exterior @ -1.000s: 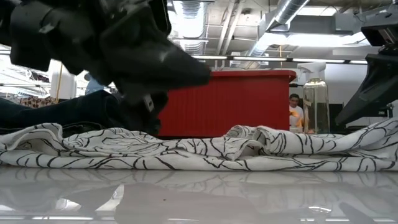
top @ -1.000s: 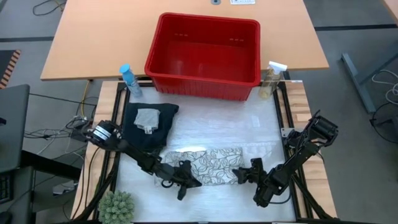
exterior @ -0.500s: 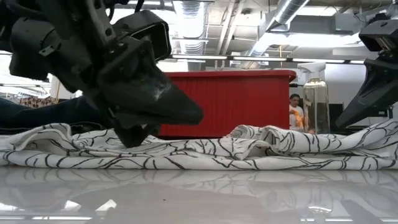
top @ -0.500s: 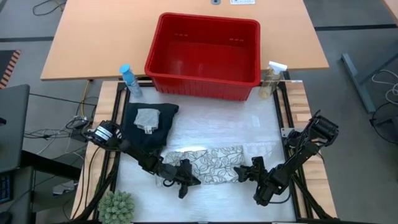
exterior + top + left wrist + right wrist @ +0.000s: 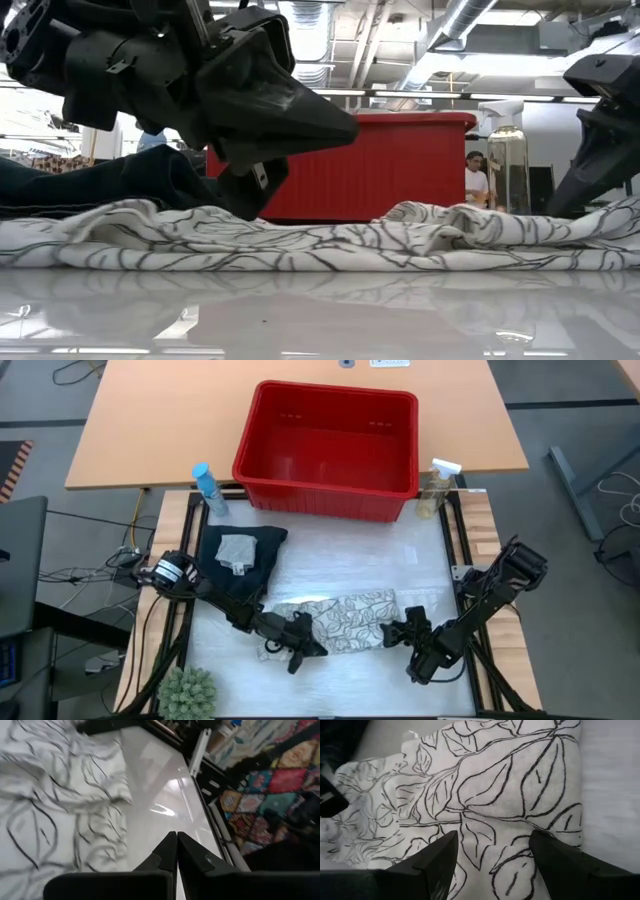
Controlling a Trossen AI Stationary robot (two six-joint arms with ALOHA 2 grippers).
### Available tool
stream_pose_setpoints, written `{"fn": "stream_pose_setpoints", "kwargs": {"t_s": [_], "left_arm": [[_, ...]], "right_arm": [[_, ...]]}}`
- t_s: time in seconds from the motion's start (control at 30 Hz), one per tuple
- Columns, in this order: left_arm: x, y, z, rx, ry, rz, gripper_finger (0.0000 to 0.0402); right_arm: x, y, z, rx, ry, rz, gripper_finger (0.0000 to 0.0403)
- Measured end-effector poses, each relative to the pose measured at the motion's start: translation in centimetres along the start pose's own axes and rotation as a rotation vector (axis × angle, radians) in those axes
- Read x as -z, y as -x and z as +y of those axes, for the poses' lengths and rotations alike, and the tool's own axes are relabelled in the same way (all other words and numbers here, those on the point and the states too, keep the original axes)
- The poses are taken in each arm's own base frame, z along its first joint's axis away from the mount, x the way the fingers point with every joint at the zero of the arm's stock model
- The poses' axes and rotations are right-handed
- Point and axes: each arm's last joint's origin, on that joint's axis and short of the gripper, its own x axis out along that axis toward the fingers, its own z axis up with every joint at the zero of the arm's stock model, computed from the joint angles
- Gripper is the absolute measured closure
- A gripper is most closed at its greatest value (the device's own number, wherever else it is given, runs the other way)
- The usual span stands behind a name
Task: Fold Laundry from Bin
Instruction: Fold the white patterned shirt
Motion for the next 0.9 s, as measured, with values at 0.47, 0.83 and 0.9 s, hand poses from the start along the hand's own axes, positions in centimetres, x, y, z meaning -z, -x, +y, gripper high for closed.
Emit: {"fn": "stream_pose_setpoints", "kwargs": {"t_s": [0.47, 0.83, 0.9], "left_arm": [[0.6, 0.0, 0.2, 0.051, 0.011, 0.119, 0.0401], [0.7, 0.0, 0.1, 0.072, 0.011, 0.135, 0.0401], [0.7, 0.1, 0.1, 0.072, 0.011, 0.135, 0.0401]], "right_arm": [[-4.1, 3.7, 2.4, -0.141, -0.034, 0.023, 0.0117], [-9.6, 5.1, 1.8, 0.133, -0.058, 0.211, 0.0117], [-9.4, 4.8, 2.2, 0.12, -0.029, 0.216, 0.0117]]}}
